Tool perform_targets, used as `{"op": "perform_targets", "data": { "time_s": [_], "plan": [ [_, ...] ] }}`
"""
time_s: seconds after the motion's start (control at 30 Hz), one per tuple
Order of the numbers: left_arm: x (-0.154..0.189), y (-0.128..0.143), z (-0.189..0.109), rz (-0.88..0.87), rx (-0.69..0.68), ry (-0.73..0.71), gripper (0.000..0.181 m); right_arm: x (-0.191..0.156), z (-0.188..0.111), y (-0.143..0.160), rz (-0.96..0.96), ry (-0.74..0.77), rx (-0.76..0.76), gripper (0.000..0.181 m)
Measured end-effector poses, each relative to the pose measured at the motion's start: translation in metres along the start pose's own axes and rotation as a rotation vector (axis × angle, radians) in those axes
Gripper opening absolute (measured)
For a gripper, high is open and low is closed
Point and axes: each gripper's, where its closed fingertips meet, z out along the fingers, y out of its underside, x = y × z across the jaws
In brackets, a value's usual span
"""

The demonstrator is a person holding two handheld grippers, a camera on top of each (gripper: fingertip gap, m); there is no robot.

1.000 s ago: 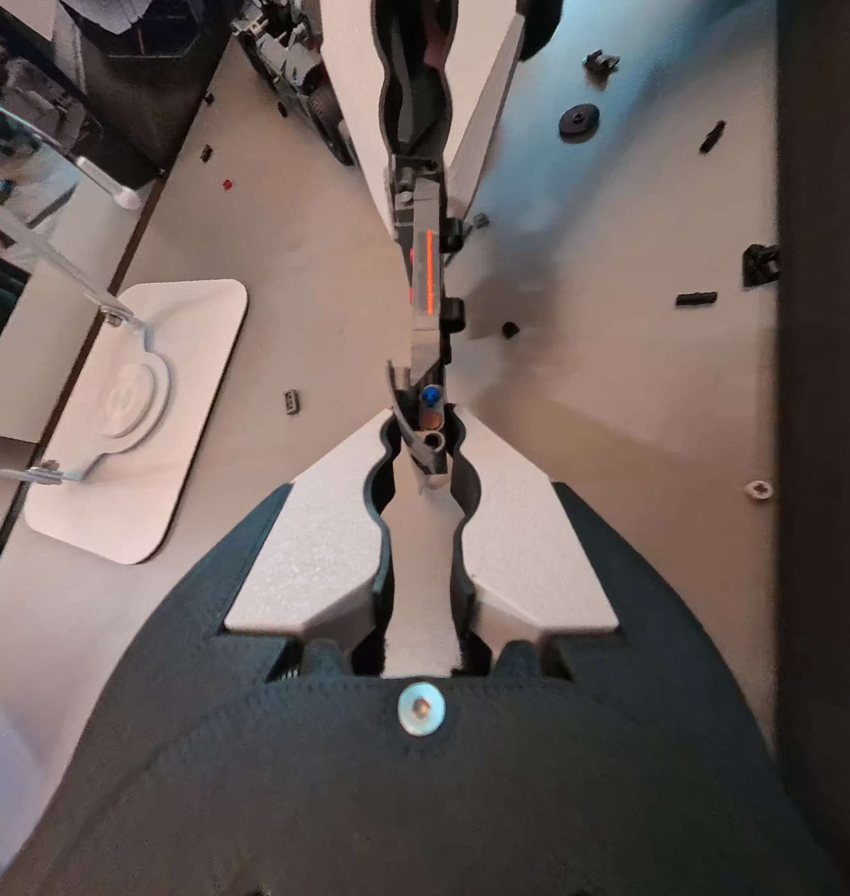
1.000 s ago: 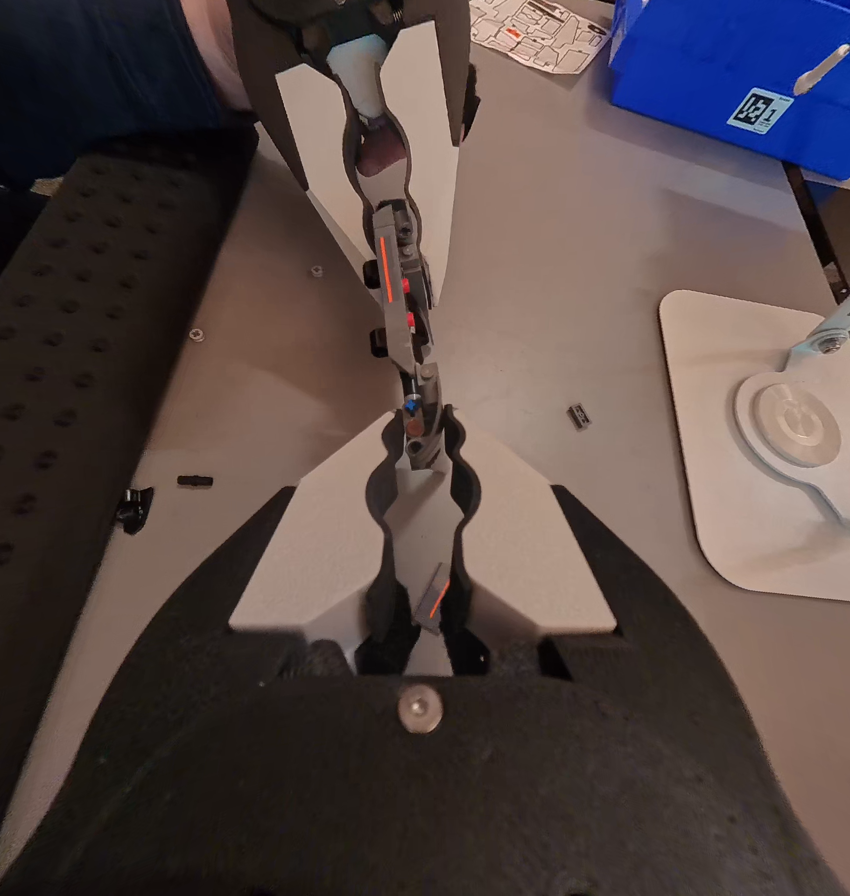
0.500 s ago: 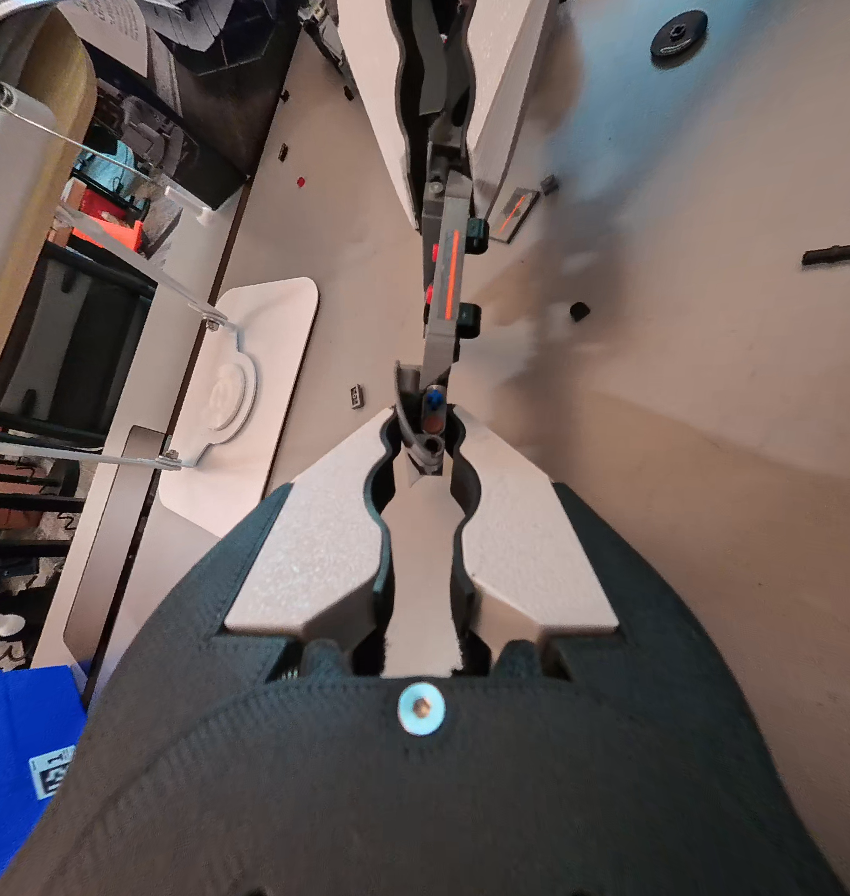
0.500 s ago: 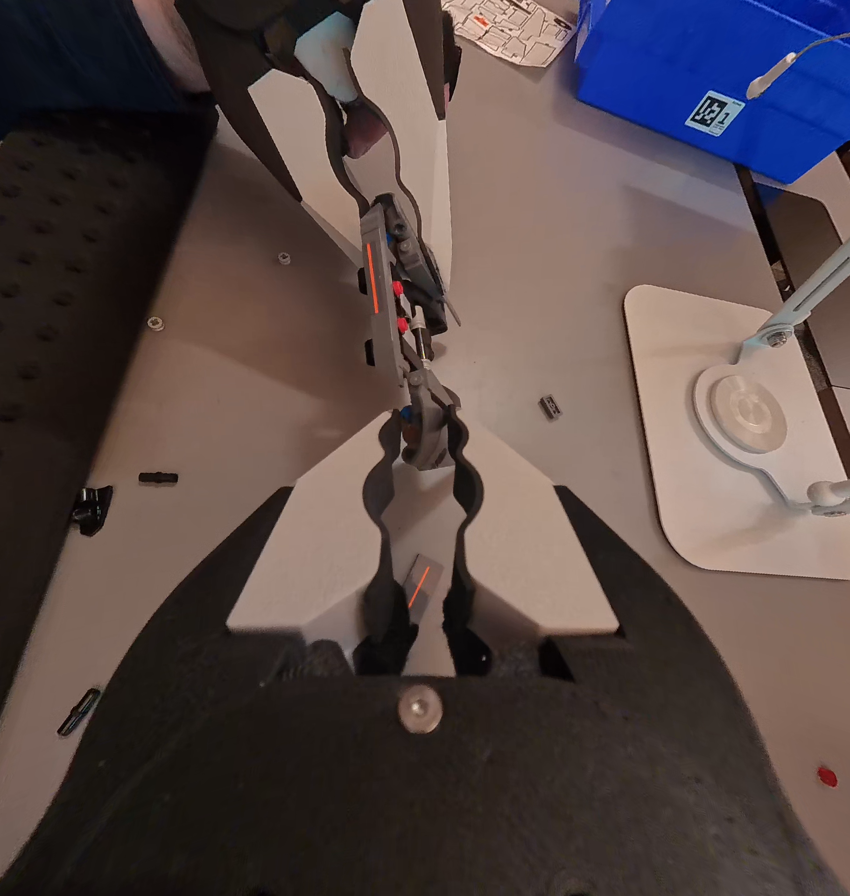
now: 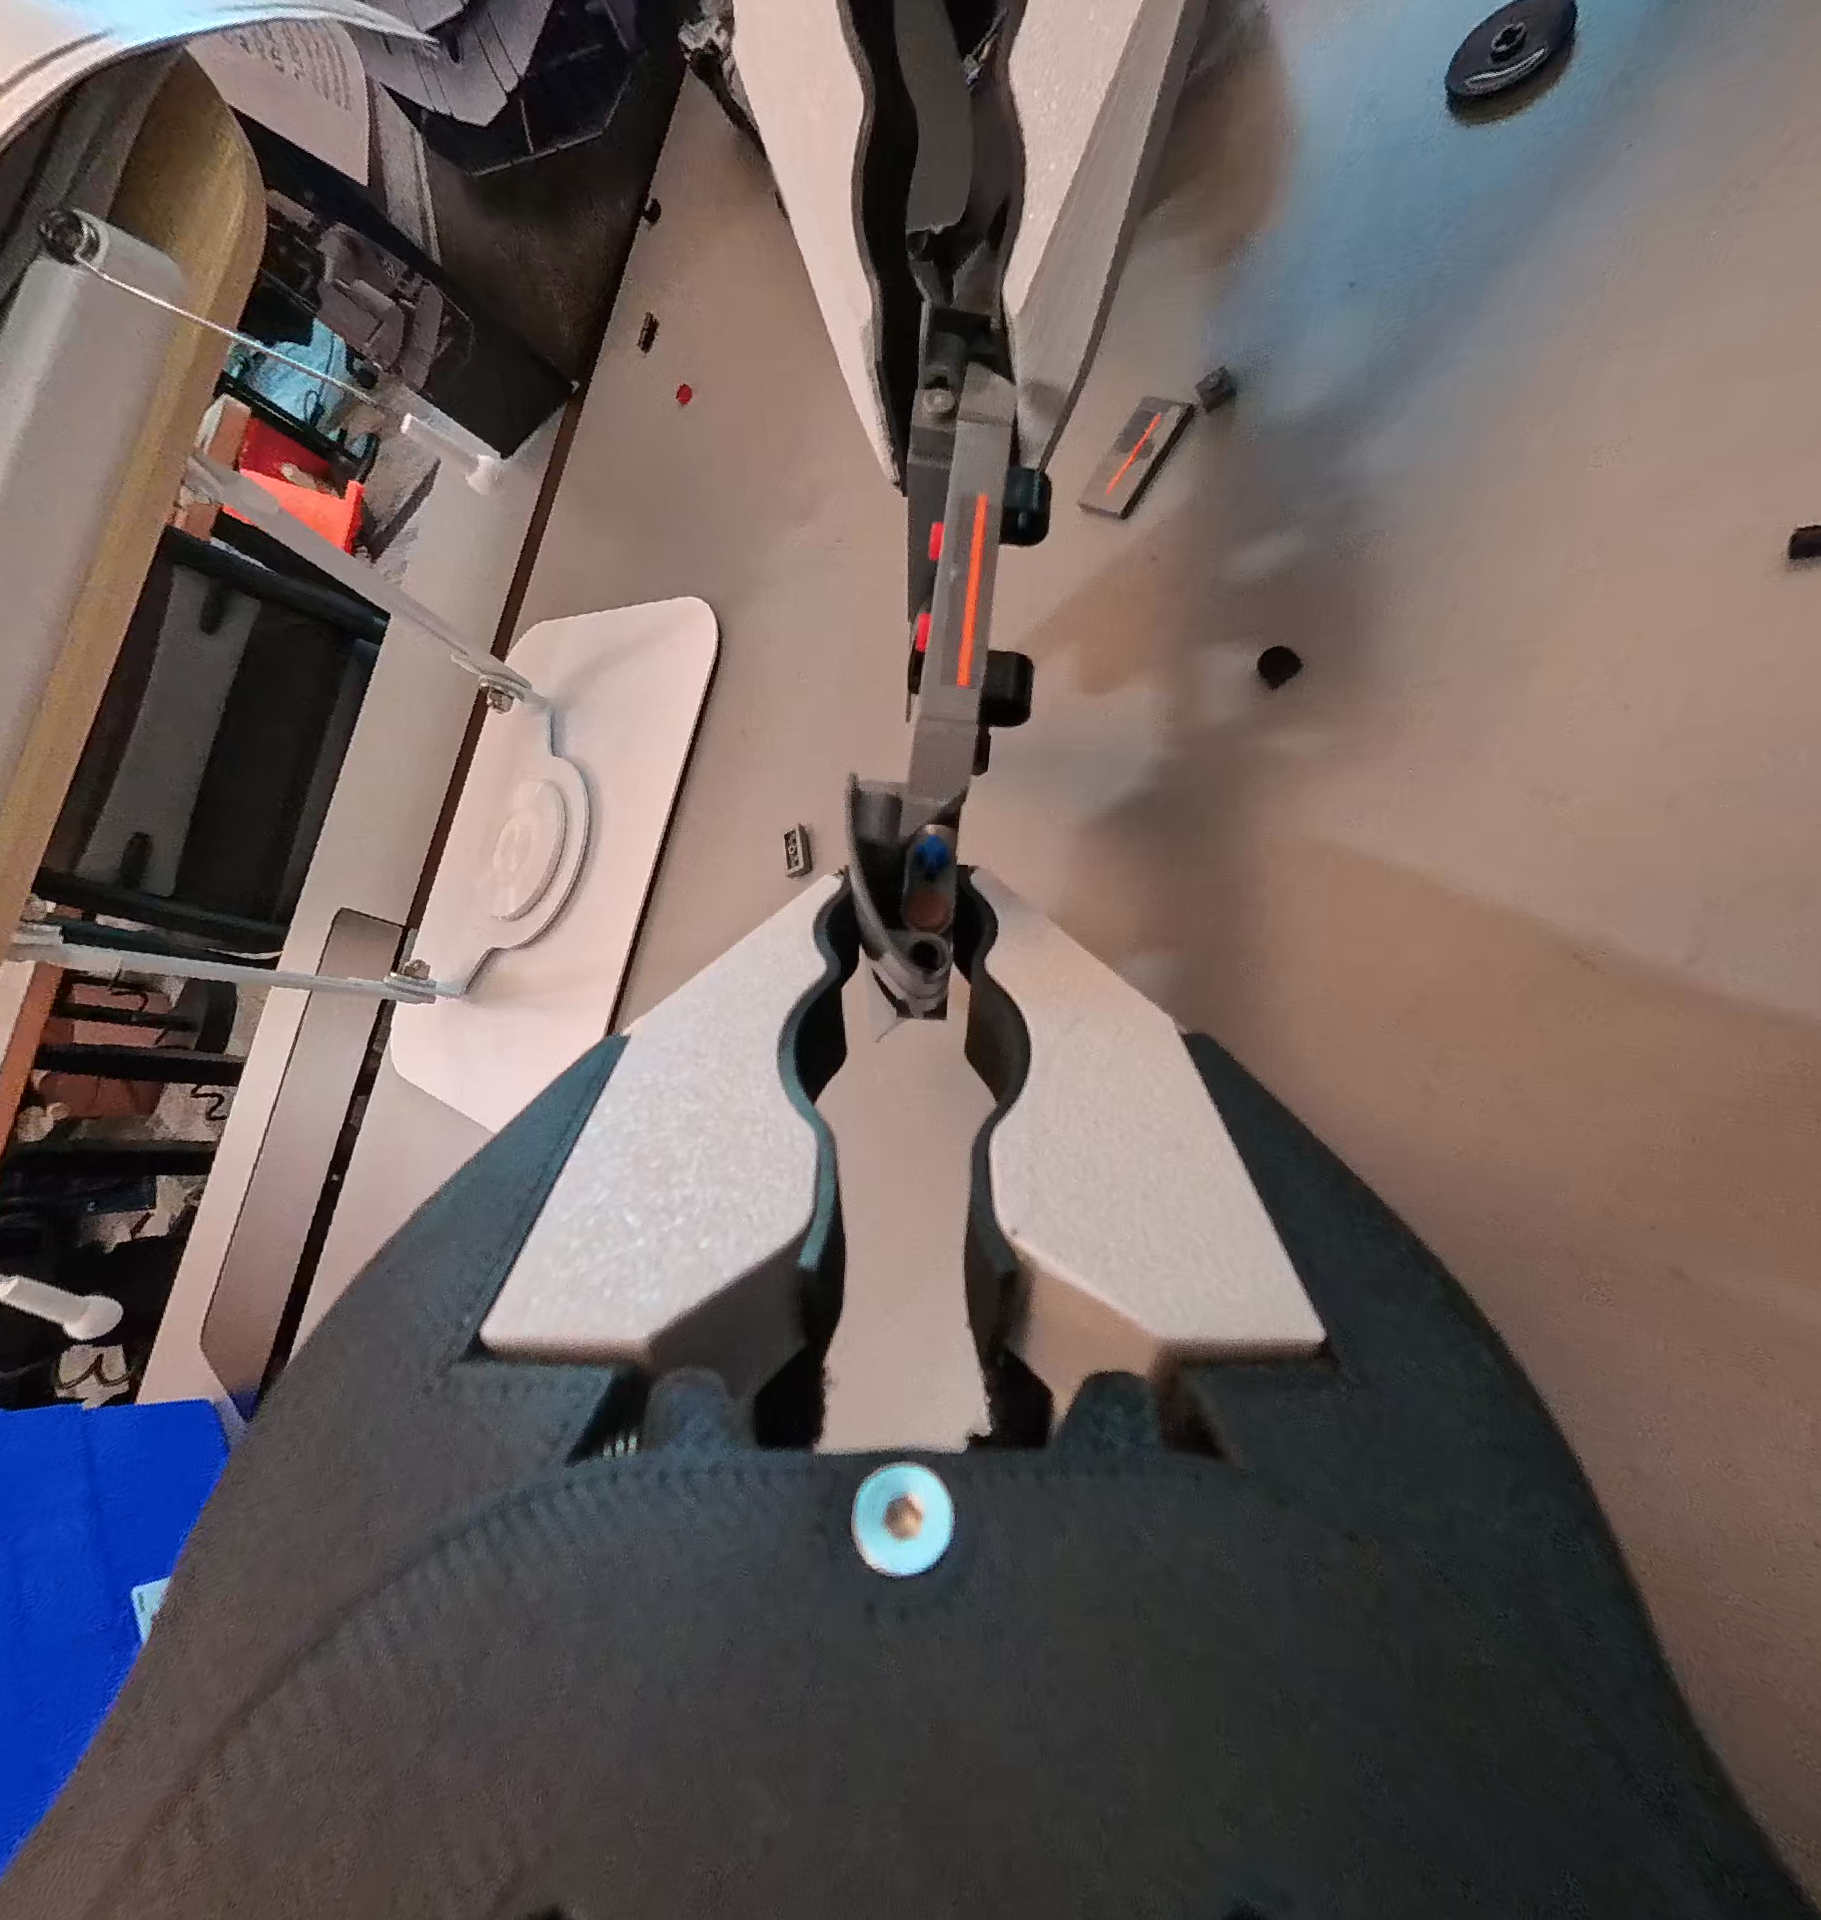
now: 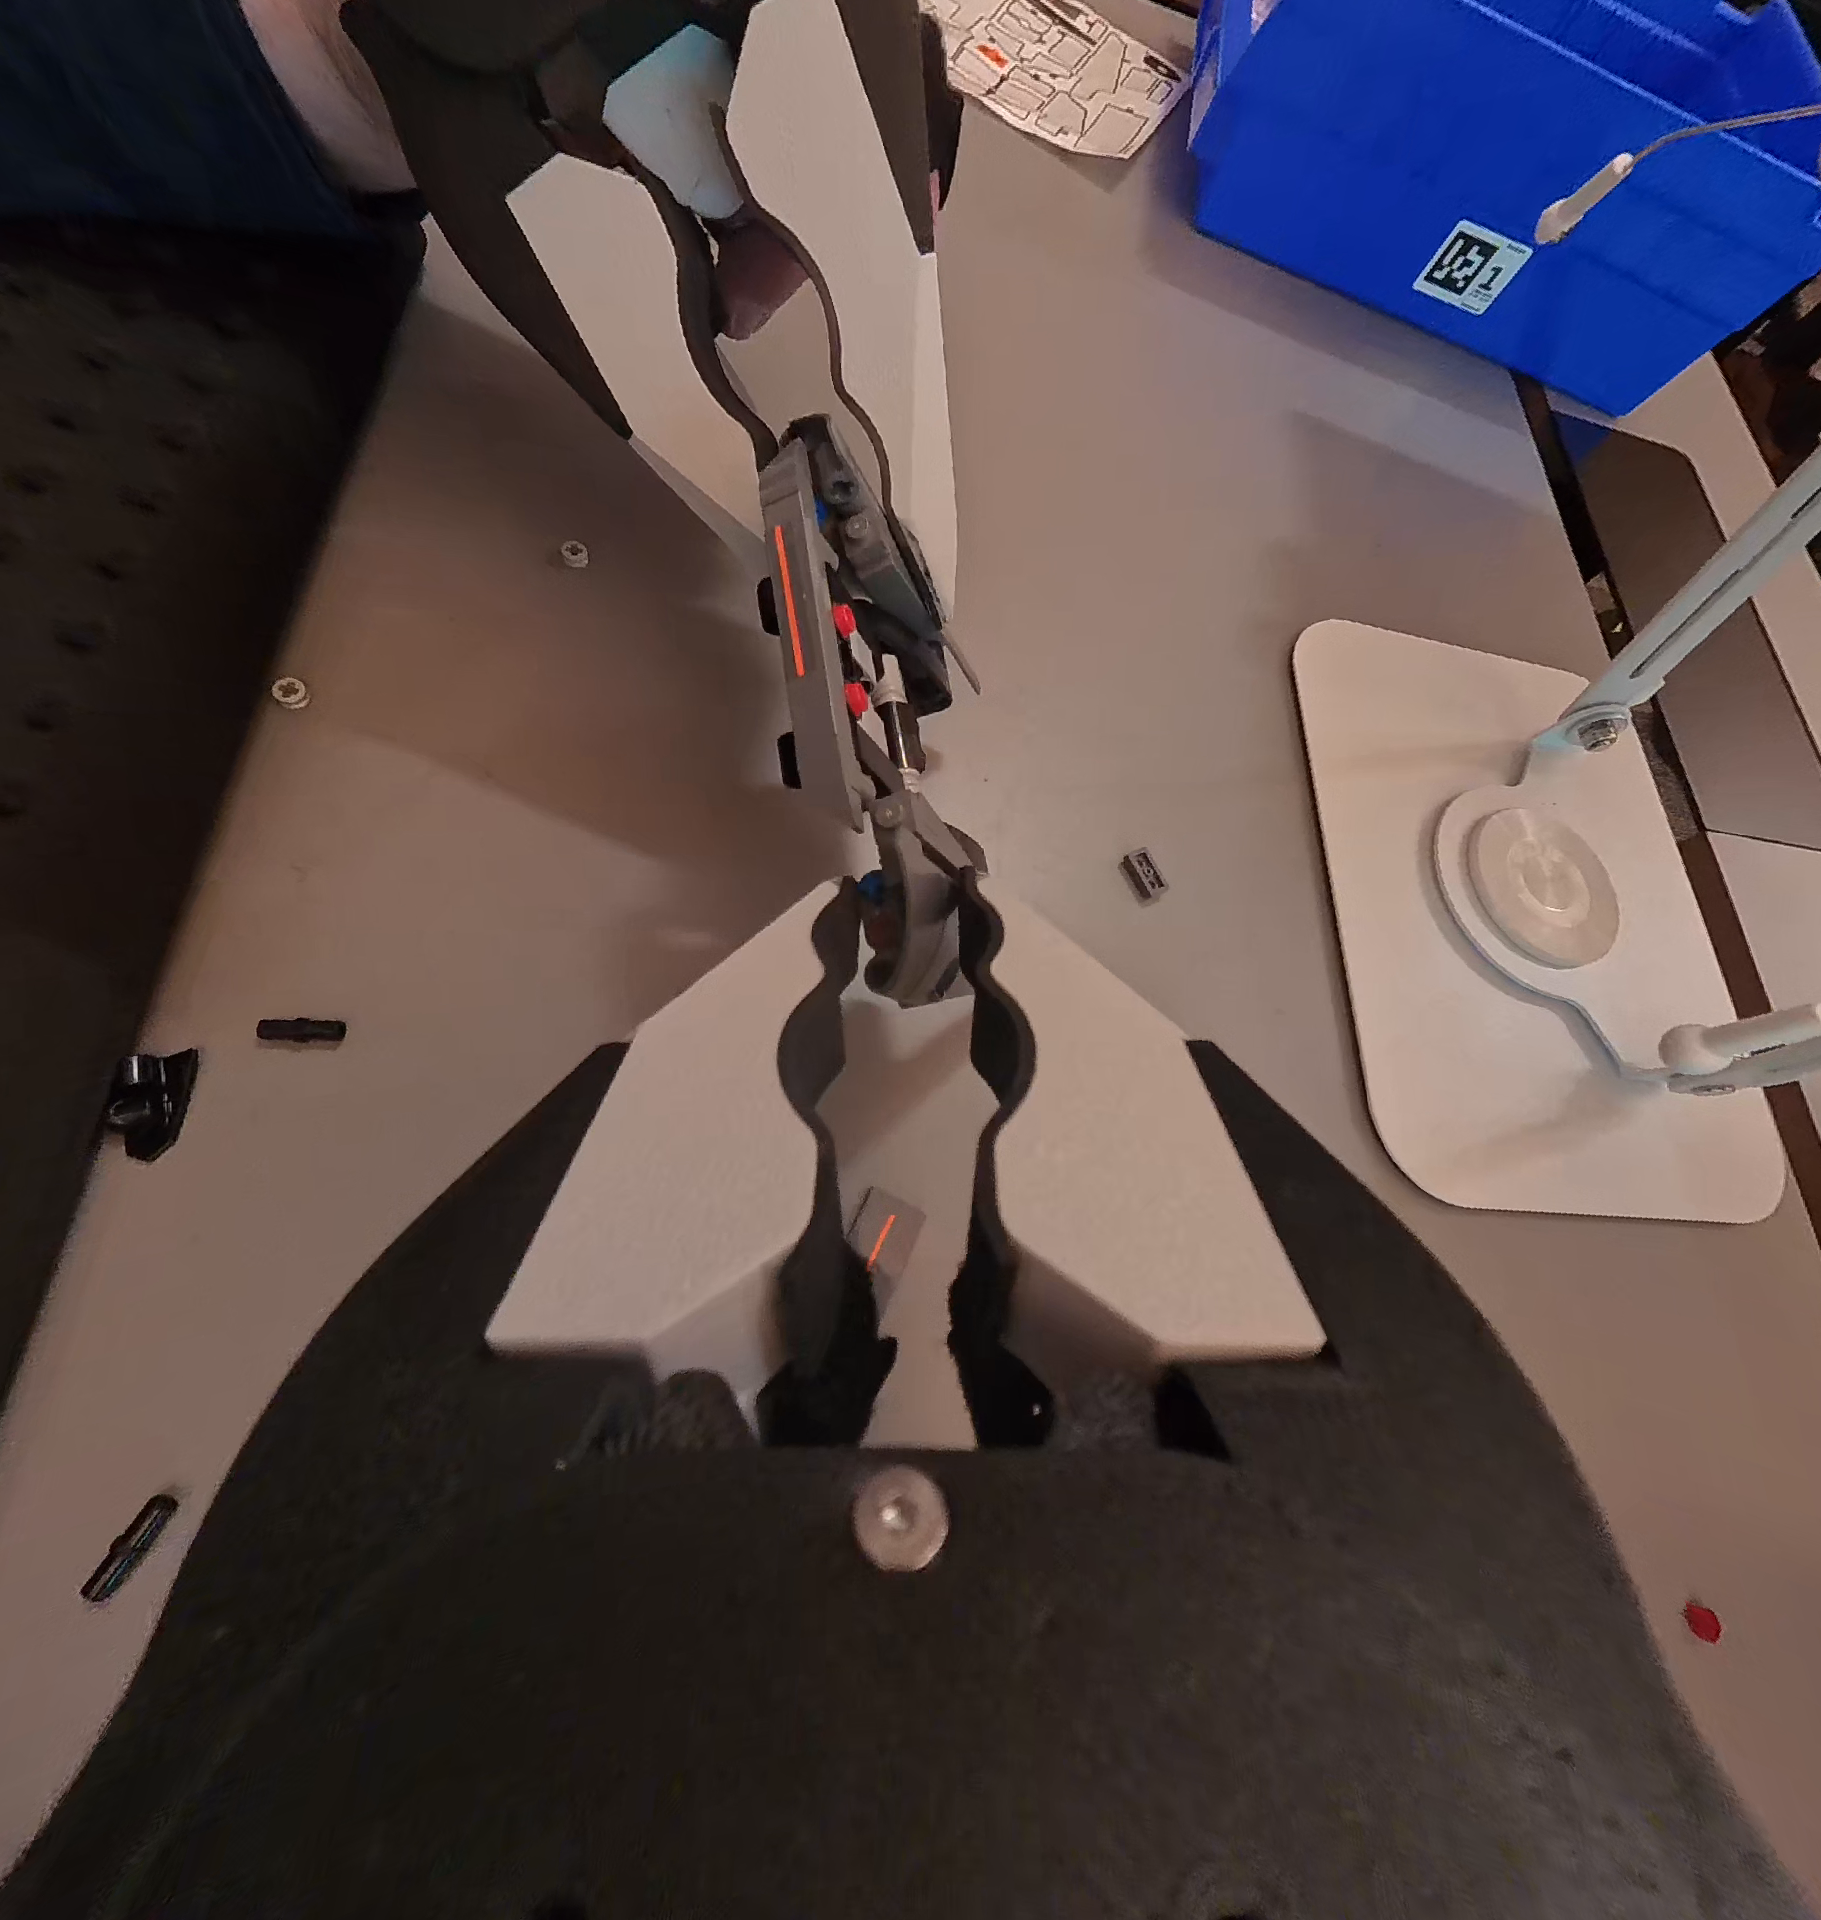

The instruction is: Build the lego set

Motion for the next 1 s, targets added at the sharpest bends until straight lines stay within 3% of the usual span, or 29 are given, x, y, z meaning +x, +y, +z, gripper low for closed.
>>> {"op": "perform_targets", "data": {
  "time_s": [1.0],
  "plan": [
    [-0.0042, 0.0016, 0.0011, 0.002, -0.003, -0.024, 0.015, 0.0029, -0.0009, -0.0023, -0.023, 0.034, -0.001, 0.016]
  ]
}}
